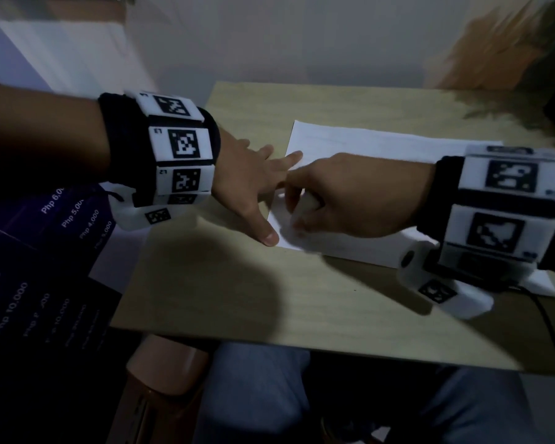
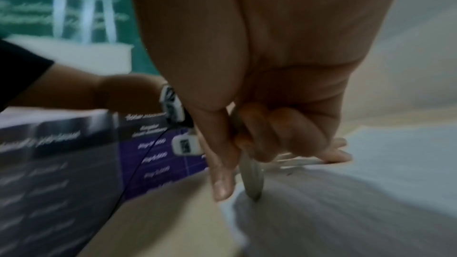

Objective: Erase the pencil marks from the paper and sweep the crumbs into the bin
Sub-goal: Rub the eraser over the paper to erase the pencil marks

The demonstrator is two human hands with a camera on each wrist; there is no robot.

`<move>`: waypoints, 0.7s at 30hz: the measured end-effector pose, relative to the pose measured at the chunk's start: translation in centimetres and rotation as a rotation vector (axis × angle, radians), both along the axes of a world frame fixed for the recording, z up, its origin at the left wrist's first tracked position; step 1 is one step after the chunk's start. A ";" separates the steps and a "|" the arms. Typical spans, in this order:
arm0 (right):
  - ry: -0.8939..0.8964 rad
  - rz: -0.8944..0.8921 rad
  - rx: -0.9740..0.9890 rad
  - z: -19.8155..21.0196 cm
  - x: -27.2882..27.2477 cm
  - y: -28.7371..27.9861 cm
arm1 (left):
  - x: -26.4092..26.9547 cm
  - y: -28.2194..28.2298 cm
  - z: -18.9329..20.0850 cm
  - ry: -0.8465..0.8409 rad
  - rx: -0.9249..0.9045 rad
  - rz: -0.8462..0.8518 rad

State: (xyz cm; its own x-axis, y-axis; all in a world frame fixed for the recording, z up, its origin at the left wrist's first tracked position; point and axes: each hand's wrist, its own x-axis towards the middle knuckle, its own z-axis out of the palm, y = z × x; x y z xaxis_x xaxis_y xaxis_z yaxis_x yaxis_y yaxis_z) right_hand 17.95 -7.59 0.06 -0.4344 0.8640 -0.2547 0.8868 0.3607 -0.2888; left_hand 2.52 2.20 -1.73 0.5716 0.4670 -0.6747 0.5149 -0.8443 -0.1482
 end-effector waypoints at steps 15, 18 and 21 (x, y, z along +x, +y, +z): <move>0.027 -0.154 0.093 -0.6 0.9 1.8 | 0.2 -0.1 -0.2 0.069 0.081 -0.037; -0.085 -0.048 0.080 -0.5 1.2 1.1 | 0.2 0.0 -0.2 0.069 0.065 -0.029; -0.089 -0.087 0.067 -0.2 1.5 1.1 | 0.3 -0.1 -0.1 0.063 0.053 -0.019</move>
